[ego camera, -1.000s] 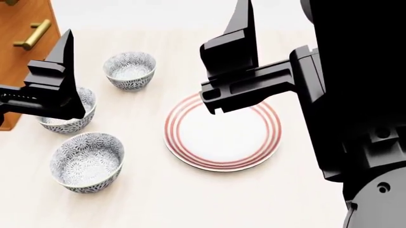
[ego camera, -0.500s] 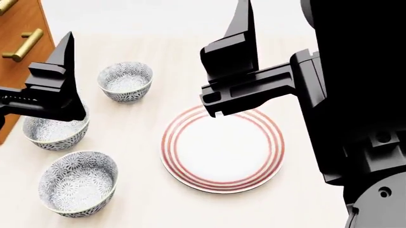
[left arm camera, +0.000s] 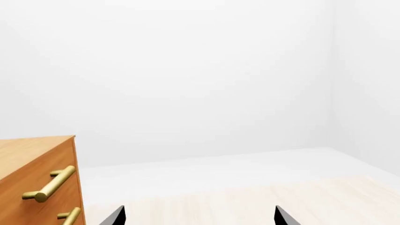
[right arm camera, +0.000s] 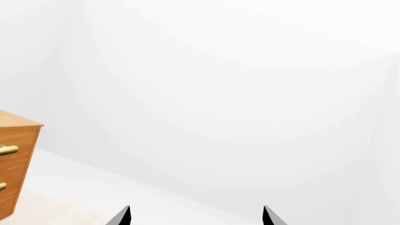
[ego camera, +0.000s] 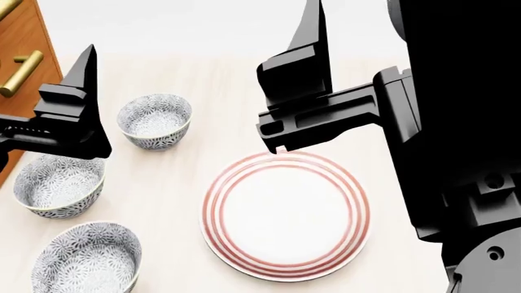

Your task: Put the bowl at the front on the plate.

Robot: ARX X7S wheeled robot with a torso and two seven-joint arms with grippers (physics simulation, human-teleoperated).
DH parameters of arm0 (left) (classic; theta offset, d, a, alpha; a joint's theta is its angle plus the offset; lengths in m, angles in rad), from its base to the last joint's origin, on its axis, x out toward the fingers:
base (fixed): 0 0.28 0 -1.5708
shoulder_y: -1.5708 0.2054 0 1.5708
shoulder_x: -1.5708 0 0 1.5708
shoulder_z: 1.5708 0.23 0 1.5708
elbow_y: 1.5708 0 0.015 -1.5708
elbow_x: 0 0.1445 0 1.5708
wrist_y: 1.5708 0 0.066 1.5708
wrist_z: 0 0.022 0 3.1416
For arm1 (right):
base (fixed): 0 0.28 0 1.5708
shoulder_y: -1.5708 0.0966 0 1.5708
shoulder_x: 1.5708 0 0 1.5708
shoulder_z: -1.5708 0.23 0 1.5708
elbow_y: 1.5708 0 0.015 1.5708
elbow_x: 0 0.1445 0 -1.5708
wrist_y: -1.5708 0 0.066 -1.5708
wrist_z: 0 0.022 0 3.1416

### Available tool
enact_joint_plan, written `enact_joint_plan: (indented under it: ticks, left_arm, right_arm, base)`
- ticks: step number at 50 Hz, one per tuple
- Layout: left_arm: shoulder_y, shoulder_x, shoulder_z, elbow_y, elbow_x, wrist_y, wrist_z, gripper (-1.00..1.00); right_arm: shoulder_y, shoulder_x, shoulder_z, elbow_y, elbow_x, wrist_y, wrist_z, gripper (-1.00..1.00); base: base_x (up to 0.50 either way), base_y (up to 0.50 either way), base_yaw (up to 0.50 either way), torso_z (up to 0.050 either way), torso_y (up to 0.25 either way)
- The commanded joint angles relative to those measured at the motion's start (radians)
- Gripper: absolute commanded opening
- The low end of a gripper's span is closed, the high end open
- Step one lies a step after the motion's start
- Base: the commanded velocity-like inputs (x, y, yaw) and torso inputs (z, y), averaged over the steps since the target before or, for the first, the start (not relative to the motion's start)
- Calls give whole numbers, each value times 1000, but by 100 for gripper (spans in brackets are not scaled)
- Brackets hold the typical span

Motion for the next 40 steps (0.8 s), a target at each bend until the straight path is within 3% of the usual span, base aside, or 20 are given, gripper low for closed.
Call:
enact_joint_plan:
  ticks: [1, 40]
  left_arm:
    - [9, -10, 4, 0, -4, 13, -1, 100]
    - [15, -30, 30, -8, -7, 47, -9, 100]
  right_arm:
    - [1, 3, -8, -1, 1, -10, 0, 100]
    - [8, 19, -27, -8, -18, -35, -9, 100]
  base:
    - [168, 0, 0, 0, 0]
    - [167, 0, 0, 0, 0]
